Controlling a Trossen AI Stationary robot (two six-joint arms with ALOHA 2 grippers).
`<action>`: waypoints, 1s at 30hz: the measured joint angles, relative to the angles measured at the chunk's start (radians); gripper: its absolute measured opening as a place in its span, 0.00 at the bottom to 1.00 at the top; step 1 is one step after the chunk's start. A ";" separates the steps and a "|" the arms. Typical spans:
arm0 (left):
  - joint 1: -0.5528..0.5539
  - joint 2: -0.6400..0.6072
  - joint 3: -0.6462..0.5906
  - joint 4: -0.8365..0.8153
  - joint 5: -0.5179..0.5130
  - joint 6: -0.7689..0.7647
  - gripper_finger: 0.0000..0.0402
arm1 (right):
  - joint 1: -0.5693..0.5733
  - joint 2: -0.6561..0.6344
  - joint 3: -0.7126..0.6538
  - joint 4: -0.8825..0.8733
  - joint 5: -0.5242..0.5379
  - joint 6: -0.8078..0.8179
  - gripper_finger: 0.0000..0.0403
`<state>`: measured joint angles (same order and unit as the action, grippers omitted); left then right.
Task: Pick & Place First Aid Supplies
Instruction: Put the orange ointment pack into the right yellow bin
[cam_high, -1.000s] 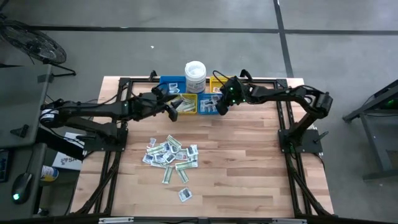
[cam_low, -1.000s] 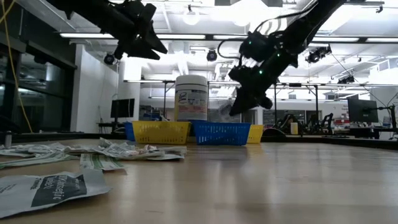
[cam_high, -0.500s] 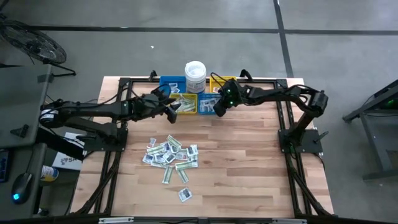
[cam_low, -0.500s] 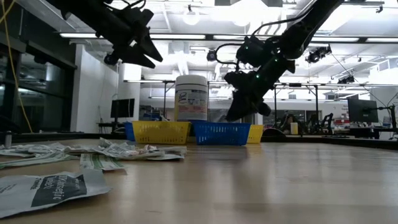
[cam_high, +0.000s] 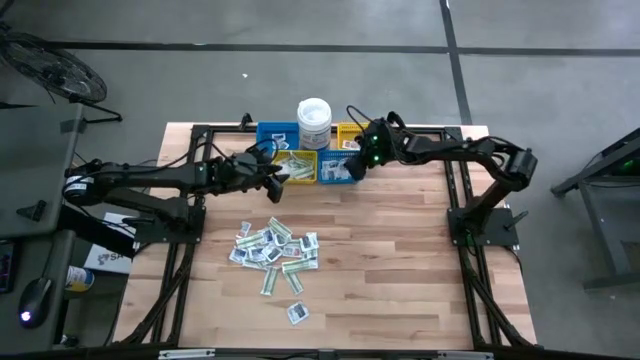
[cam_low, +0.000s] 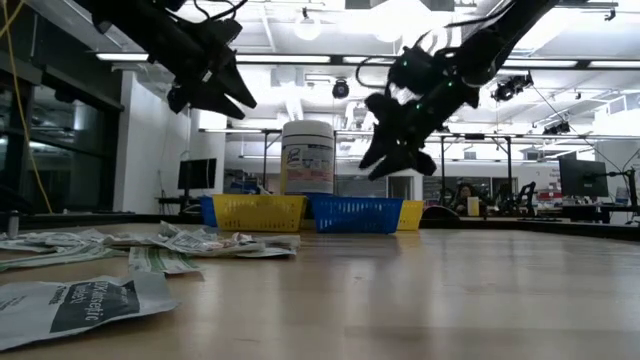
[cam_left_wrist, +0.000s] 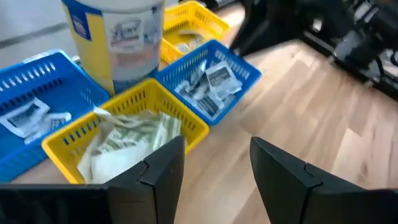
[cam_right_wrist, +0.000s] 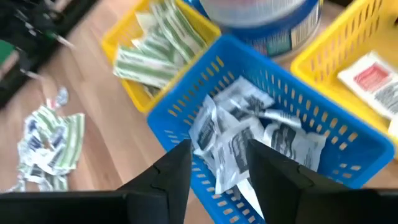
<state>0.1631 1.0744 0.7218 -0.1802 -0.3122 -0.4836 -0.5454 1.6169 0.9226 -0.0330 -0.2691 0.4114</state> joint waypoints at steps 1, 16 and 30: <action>0.000 0.000 0.000 -0.009 0.018 -0.003 0.46 | -0.003 -0.016 0.000 -0.001 0.000 -0.002 0.37; 0.000 0.008 0.000 -0.257 0.194 -0.023 0.46 | 0.043 -0.151 0.000 -0.007 -0.115 -0.053 0.37; 0.000 0.008 0.000 -0.625 0.190 -0.219 0.46 | 0.255 -0.151 -0.004 0.000 0.018 -0.124 0.37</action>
<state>0.1627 1.0828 0.7216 -0.8047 -0.1227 -0.7024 -0.2908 1.4658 0.9188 -0.0326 -0.2513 0.2878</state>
